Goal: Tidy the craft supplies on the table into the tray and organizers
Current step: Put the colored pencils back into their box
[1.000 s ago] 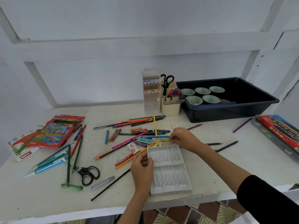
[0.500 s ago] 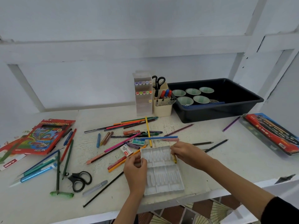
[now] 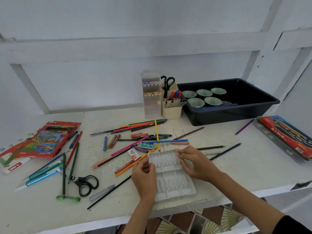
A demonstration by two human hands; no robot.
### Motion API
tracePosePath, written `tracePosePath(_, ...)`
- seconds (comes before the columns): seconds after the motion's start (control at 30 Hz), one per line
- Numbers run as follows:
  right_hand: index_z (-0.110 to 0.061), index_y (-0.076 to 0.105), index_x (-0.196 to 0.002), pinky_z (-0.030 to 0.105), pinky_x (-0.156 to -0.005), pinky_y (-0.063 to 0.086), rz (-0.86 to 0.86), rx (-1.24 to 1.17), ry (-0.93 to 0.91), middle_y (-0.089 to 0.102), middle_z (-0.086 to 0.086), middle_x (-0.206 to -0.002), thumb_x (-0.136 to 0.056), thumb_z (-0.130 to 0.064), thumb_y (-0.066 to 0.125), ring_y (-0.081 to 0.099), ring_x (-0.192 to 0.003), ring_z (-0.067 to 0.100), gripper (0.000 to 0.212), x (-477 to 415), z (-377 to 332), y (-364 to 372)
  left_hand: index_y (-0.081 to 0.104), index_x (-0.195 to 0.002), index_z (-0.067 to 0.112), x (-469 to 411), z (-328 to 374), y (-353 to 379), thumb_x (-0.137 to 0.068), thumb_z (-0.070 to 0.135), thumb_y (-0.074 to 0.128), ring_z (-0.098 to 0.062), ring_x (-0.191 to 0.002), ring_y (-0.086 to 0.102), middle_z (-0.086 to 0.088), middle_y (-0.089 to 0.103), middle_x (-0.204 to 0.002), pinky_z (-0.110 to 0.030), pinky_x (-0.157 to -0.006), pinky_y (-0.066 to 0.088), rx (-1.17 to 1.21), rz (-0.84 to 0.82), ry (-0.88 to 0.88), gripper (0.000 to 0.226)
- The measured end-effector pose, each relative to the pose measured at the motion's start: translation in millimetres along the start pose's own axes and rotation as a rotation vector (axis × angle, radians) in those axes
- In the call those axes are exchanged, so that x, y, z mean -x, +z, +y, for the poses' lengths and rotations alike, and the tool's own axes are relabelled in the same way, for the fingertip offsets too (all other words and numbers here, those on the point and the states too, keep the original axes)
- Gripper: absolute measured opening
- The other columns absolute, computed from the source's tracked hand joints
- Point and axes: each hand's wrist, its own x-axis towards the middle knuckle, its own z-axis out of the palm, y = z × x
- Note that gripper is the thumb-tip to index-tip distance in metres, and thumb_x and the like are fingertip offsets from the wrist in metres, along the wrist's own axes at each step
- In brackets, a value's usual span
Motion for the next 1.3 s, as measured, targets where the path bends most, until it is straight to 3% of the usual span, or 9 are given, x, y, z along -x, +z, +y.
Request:
tracePosePath(0.17,-0.008,0.07,-0.107,0.017,-0.088,0.04,0.005,0.005,0.084,0.063,0.002,-0.109,-0.088,-0.023,0.058,0.052,-0.096,0.012,0.027,13,-3,10,0.068,-0.106,0.004,0,0,1,-0.084,0.0,0.064,-0.007,-0.078,0.059,0.0,0.06,-0.092,-0.004,-0.065,0.046,-0.005,0.007,0.004,0.023)
tracePosePath(0.3,-0.019,0.073,-0.101,0.015,-0.077,0.04,0.082,-0.24,0.468,0.055,-0.006,-0.1,-0.08,-0.022,0.072,0.048,-0.091,0.009,0.021,6,-8,11,0.068,-0.106,0.004,-1,-1,0,-0.084,0.0,0.064,-0.007,-0.079,0.06,0.001,0.06,-0.093,-0.005,-0.068,0.048,-0.003,0.002,-0.006,0.023)
tracePosePath(0.4,-0.02,0.074,-0.092,0.013,-0.073,0.041,-0.007,-0.279,0.589,0.051,-0.011,-0.088,-0.075,-0.023,0.077,0.048,-0.086,0.008,0.017,-10,-11,1,0.068,-0.106,0.005,-1,-1,0,-0.084,0.001,0.064,-0.006,-0.079,0.059,-0.001,0.06,-0.093,-0.005,-0.068,0.048,-0.008,-0.003,-0.006,0.022)
tracePosePath(0.57,-0.012,0.071,-0.089,0.02,-0.073,0.042,-0.016,-0.141,0.522,0.054,-0.01,-0.078,-0.084,-0.019,0.067,0.048,-0.072,0.001,0.009,-49,1,-21,0.066,-0.105,0.008,-5,-2,0,-0.084,0.004,0.064,-0.008,-0.079,0.059,-0.003,0.063,-0.092,-0.013,-0.062,0.05,0.002,-0.031,-0.033,0.021)
tracePosePath(0.73,-0.01,0.07,-0.107,0.023,-0.079,0.044,-0.188,0.04,0.453,0.062,0.007,-0.103,-0.089,-0.022,0.062,0.052,-0.087,0.014,0.023,-80,13,-19,0.066,-0.104,0.008,-9,-4,-1,-0.086,0.008,0.065,-0.009,-0.075,0.059,-0.004,0.063,-0.084,-0.007,-0.064,0.048,-0.028,-0.046,-0.007,0.018)
tracePosePath(1.0,-0.006,0.068,-0.098,0.023,-0.07,0.042,-0.241,0.122,0.423,0.056,0.008,-0.094,-0.091,-0.035,0.056,0.05,-0.08,0.015,0.033,-72,15,-8,0.066,-0.102,0.008,-7,-4,0,-0.085,0.005,0.064,-0.007,-0.072,0.059,-0.004,0.063,-0.082,-0.006,-0.062,0.046,-0.02,-0.031,0.019,0.017)
tracePosePath(1.07,-0.005,0.07,-0.093,0.024,-0.069,0.045,-0.205,0.08,0.443,0.06,0.007,-0.086,-0.09,-0.033,0.058,0.053,-0.076,0.016,0.031,-68,15,-10,0.066,-0.102,0.008,-7,-5,-1,-0.086,0.006,0.064,-0.008,-0.072,0.059,-0.004,0.063,-0.082,-0.007,-0.063,0.047,-0.012,-0.038,0.031,0.017)
tracePosePath(1.2,-0.009,0.071,-0.088,0.02,-0.066,0.052,0.08,-0.229,0.63,0.068,0.005,-0.07,-0.082,-0.021,0.071,0.063,-0.062,0.014,0.013,-61,-3,-17,0.066,-0.103,0.009,-7,-6,-2,-0.087,0.008,0.064,-0.008,-0.074,0.059,-0.005,0.063,-0.087,-0.007,-0.064,0.047,-0.005,-0.049,0.043,0.017)
tracePosePath(1.3,-0.011,0.07,-0.081,0.018,-0.067,0.054,0.043,-0.454,0.823,0.07,0.01,-0.065,-0.079,-0.012,0.073,0.063,-0.051,0.014,0.004,-52,-26,-18,0.066,-0.104,0.008,-8,-7,-1,-0.087,0.006,0.063,-0.007,-0.075,0.059,-0.005,0.063,-0.089,-0.006,-0.064,0.047,-0.024,-0.051,0.053,0.018)
